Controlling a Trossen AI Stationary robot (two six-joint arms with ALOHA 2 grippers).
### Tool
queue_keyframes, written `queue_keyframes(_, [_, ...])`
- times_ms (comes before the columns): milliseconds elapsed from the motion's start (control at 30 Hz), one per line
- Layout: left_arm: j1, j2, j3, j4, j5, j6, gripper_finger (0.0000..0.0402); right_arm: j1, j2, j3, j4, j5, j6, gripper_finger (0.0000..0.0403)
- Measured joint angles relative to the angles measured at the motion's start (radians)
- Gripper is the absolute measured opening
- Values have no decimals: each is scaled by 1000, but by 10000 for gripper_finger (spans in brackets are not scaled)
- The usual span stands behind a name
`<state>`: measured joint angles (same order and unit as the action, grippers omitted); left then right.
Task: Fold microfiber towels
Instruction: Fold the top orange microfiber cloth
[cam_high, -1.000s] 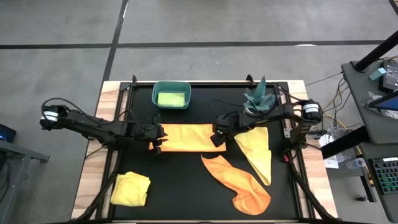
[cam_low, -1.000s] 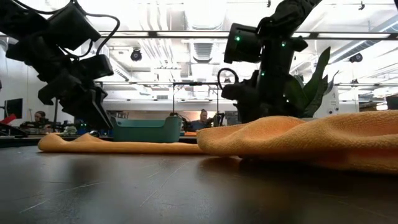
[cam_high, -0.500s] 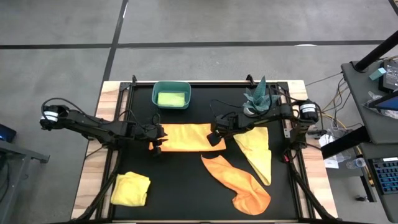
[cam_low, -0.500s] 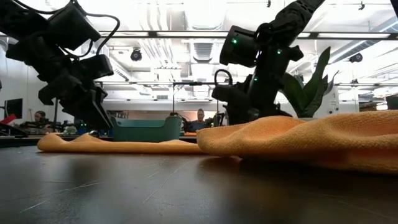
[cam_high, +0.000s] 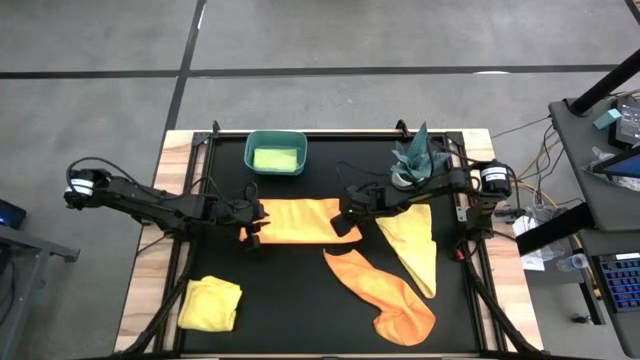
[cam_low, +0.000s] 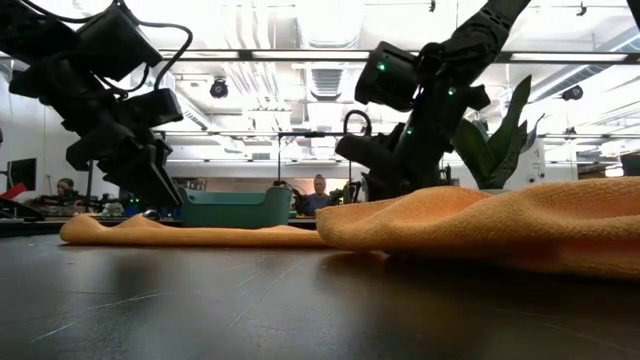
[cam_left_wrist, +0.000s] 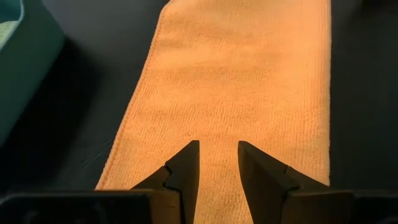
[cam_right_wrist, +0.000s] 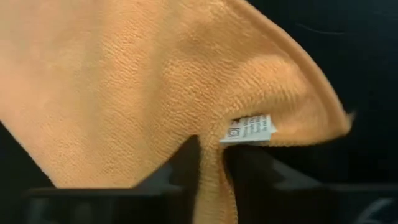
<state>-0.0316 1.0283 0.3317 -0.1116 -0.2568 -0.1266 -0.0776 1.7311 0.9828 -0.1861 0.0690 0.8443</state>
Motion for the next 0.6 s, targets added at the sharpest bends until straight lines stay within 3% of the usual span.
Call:
queue_keyframes(100, [0,0,0,0,-16,-6,95,0,0,-4,18,-2,-32,20])
queue_keyframes(333, [-3,-37,17,-64,-6,-25,95,0,-48,-1,-32,9,-92,13])
queue_keyframes(600, [-3,-128,36,-205,-4,-32,95,-9,-168,22,-297,96,-138,12])
